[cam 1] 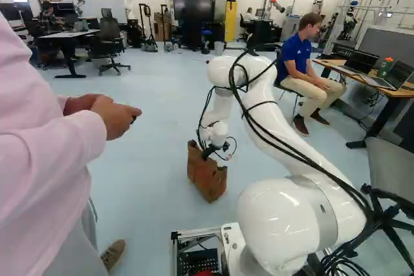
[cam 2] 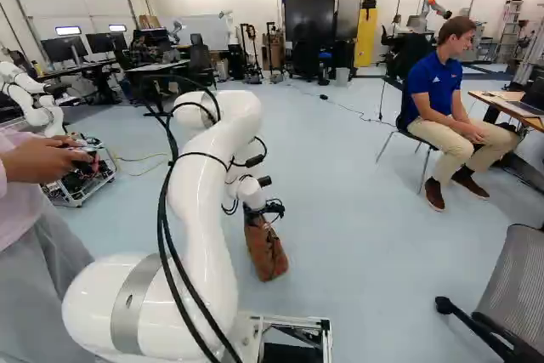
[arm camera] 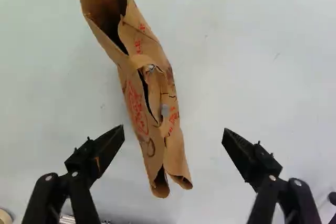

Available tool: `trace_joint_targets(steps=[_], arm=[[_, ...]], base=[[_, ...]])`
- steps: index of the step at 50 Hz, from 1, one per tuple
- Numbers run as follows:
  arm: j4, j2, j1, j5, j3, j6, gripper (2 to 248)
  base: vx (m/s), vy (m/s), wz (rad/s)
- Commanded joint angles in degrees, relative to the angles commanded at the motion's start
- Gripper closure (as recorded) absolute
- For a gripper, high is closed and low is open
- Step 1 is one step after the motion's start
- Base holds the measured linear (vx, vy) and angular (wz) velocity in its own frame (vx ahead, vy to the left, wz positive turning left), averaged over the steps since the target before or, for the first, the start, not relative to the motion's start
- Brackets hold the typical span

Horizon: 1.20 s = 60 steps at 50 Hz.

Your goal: Pick up the grocery bag from the ground

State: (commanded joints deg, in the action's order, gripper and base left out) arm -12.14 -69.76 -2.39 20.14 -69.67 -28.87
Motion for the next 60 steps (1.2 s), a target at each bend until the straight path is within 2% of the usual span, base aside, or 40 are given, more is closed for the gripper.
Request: trace_joint_targets(steps=[42, 43, 47, 48, 52, 53, 58, 59, 60], arm=[[0.0, -16.4, 0.0, 0.0, -14.3, 0.0, 3], [0.0, -16.5, 0.0, 0.0, -14.5, 0.0, 28], [0.0, -16.9, 0.0, 0.0, -14.8, 0.0, 28], [0.0, -17.0, 0.0, 0.0, -14.9, 0.0, 66], [0.0, -17.1, 0.0, 0.0, -15.0, 0.0, 66], [0.0, -17.1, 0.0, 0.0, -15.0, 0.0, 104], [0.0, -17.2, 0.0, 0.0, -15.1, 0.0, 104], [0.0, -17.2, 0.0, 0.0, -15.1, 0.0, 143], [0.0, -17.2, 0.0, 0.0, -15.1, 0.0, 143]], base=[[0.000, 0.000, 0.000], [0.000, 0.000, 0.000], [0.000, 0.000, 0.000], [0.000, 0.000, 0.000], [0.000, 0.000, 0.000], [0.000, 0.000, 0.000], [0.000, 0.000, 0.000], [0.000, 0.000, 0.000], [0.000, 0.000, 0.000]])
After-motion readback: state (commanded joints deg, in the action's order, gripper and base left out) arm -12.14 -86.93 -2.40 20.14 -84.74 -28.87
